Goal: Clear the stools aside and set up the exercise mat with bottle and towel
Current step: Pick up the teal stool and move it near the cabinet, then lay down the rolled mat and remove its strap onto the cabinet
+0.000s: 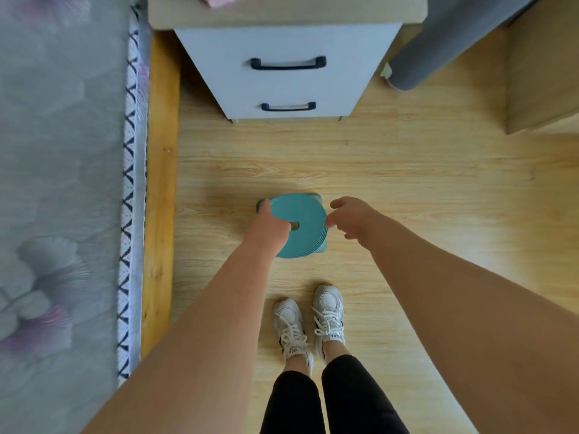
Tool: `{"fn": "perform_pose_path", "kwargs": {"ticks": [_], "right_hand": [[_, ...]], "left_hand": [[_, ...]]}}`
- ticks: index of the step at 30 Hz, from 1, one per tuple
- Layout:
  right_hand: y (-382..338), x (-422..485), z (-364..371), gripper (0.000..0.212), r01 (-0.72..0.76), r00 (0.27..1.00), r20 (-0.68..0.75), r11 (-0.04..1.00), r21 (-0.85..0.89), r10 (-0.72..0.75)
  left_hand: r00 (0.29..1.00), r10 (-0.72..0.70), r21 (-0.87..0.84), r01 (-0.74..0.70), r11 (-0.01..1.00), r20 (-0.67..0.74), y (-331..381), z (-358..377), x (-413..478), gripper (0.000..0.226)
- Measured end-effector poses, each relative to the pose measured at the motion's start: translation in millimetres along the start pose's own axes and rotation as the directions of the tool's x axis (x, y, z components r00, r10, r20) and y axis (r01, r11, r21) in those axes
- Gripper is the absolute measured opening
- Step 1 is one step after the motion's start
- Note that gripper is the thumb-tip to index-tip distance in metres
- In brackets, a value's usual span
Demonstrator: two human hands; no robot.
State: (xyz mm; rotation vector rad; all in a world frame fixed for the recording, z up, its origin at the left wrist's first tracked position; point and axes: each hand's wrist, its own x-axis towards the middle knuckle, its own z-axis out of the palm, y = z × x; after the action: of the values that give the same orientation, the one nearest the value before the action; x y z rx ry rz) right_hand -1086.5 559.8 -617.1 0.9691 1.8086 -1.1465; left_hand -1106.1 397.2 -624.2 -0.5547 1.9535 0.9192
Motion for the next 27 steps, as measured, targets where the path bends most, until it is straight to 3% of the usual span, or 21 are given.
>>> {"fn": "perform_pose_path", "kwargs": {"ticks": [12, 18, 27], "right_hand": [[-26.0, -211.0, -146.0, 0.055, 0.085, 0.983, -0.175, 0.980, 0.180, -0.053], [-29.5, -250.3, -225.1, 0.059, 0.172, 0.956, -0.277, 0.948, 0.269, -0.095], [-19.3, -254.2, -383.4, 0.063, 0.166, 0.934, -0.352, 0.942, 0.292, -0.056]], "left_hand": [[0.954, 0.272, 0.178, -0.292, 0.940, 0.128, 151.5, -27.6, -200.4, 0.064], [0.901, 0.390, 0.290, -0.431, 0.854, 0.189, 237.0, 4.2, -256.6, 0.063], [0.868, 0.441, 0.389, -0.496, 0.776, 0.228, 384.3, 92.8, -269.0, 0.062]]}}
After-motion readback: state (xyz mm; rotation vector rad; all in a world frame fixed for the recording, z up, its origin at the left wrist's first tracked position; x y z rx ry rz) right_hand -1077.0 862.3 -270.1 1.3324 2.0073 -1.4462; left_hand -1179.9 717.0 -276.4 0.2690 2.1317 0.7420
